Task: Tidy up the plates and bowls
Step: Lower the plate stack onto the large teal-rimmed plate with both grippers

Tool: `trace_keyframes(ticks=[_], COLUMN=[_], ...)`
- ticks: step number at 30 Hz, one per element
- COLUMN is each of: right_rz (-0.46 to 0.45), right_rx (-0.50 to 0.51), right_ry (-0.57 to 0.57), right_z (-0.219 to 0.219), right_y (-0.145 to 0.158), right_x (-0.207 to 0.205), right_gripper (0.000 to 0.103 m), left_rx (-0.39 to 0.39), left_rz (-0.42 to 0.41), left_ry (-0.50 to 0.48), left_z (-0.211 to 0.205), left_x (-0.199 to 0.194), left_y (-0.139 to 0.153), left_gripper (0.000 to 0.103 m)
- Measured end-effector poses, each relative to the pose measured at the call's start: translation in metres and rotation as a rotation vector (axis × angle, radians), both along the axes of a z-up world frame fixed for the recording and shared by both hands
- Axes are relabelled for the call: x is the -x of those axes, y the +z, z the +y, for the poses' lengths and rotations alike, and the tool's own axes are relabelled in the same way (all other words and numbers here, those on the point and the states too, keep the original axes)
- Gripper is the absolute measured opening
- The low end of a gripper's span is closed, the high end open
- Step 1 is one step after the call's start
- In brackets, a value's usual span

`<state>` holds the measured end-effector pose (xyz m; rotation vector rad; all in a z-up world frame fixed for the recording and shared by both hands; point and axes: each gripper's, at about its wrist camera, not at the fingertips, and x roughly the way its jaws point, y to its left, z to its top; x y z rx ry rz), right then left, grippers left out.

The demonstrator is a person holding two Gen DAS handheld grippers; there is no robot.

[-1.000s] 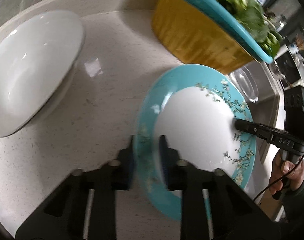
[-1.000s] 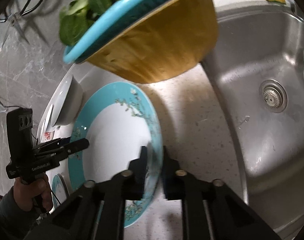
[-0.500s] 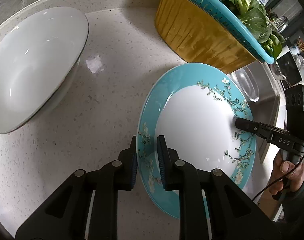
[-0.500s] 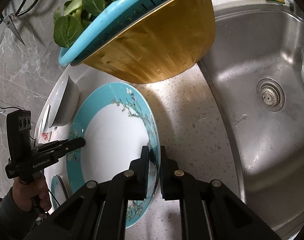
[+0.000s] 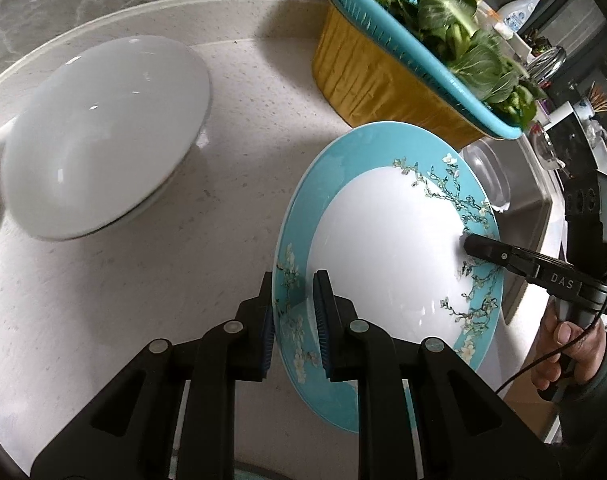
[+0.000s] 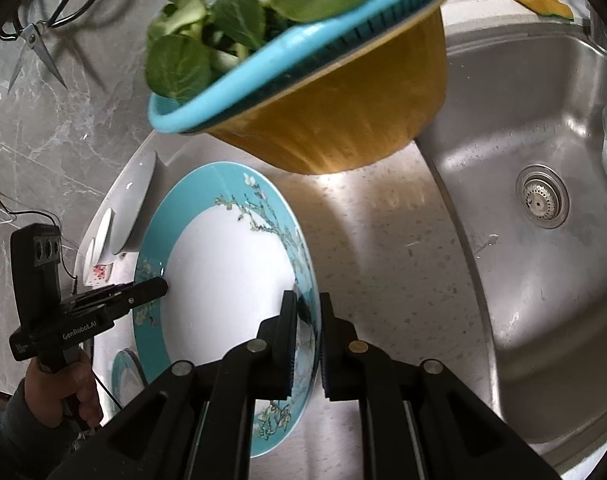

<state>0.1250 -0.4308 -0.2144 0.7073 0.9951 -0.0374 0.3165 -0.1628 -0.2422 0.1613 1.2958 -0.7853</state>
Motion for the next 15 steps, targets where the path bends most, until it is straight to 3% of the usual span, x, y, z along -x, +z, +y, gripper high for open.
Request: trace_keyframes(ticks=[7, 15], right_rz=[-0.012, -0.040], right_rx=[-0.013, -0.033], right_ry=[0.053, 0.186], right_z=[0.032, 0.099], right_y=[0.020, 0.043], right_x=[-0.003, -0.010], right_gripper=[0.012, 0.012], left_rx=[0.021, 0.015], left_rz=[0.002, 0.001], left_ry=[0.058, 0.183], left_z=[0.050, 0.146], left_x=[0.006, 0.037], left_y=[0.023, 0.039], left_gripper=[0.016, 0.016])
